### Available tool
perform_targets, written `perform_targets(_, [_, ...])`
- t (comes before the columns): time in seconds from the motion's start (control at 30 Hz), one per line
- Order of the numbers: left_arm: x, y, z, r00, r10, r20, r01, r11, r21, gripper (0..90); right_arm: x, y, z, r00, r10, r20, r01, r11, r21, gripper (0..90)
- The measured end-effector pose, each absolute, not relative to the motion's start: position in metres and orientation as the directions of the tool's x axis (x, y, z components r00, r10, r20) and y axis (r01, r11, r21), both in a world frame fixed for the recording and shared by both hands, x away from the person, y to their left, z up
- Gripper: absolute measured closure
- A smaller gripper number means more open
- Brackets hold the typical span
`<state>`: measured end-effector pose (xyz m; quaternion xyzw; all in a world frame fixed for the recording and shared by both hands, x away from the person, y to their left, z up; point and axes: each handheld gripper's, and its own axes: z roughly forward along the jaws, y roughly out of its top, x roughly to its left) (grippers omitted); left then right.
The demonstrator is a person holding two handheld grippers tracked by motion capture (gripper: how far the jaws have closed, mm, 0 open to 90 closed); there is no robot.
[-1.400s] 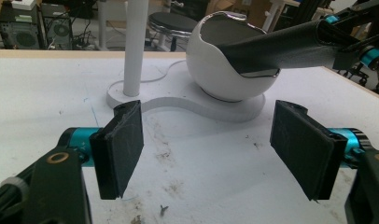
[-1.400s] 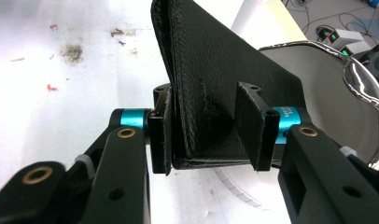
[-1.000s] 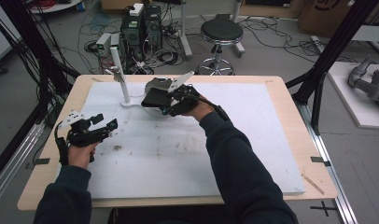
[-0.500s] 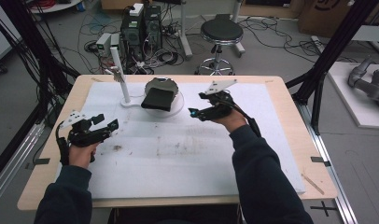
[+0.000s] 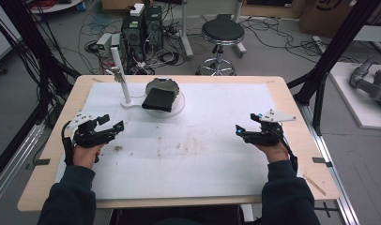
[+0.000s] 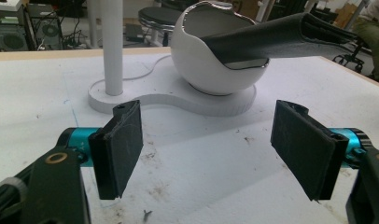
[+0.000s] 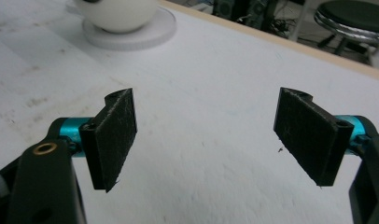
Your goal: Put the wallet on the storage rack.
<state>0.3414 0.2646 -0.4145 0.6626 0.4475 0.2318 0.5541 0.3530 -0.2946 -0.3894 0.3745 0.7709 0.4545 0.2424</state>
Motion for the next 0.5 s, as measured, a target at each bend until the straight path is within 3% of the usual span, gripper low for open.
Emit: perform_targets(0.5, [0.336, 0.26, -0.411, 0.499, 0.848, -0.178, 0.311, 0.016, 0.95, 21.0, 0.333, -0.305, -0.408, -0.566, 0.821, -0.074, 0.375, 0.336, 0.864, 21.7])
